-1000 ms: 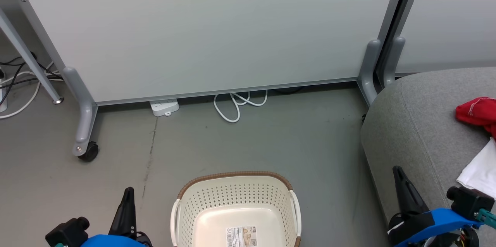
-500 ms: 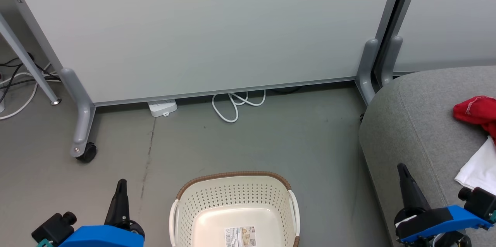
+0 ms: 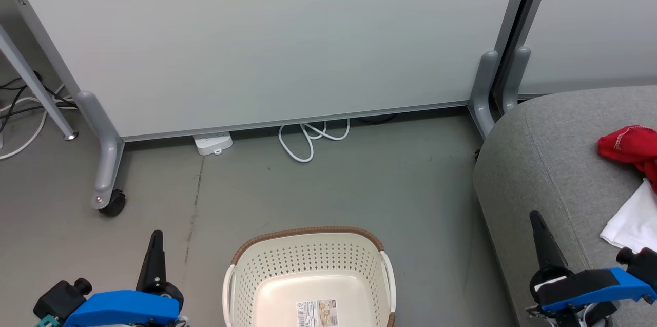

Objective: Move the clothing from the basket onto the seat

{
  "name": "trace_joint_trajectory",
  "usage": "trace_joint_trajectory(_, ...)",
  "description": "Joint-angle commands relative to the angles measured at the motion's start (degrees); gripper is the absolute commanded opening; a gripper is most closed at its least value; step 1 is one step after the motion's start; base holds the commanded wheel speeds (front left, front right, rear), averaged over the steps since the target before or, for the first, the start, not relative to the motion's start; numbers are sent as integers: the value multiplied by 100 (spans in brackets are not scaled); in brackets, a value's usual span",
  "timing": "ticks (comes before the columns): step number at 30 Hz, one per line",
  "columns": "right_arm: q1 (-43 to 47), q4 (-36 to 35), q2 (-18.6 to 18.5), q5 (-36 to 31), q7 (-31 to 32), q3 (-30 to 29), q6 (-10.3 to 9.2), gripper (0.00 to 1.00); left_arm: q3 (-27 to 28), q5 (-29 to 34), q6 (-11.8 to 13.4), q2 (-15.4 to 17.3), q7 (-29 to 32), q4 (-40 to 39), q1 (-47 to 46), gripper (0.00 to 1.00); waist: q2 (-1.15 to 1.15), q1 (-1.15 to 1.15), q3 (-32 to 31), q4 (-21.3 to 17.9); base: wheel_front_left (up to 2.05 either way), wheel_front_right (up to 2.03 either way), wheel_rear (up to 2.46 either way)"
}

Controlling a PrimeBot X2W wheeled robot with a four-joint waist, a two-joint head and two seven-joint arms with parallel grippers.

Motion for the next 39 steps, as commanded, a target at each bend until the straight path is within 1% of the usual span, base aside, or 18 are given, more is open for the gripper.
trace_joint_trajectory(1, -165, -69, -20, 223, 35, -24, 2, 0, 51, -174, -5, 2, 53, -84, -158, 0, 0, 0, 0, -4, 0, 0, 0)
trace_joint_trajectory(19, -216, -66, -21, 1429, 225, -83, 2, 0, 253, -1128, -7, -78, 334, -135, -279, 0, 0, 0, 2, -51, 0, 0, 0)
trace_joint_trajectory(39, -277, -60, -23, 2504, 394, -134, 2, 0, 438, -1974, -9, -157, 599, -172, -380, 0, 0, 0, 5, -101, 0, 0, 0)
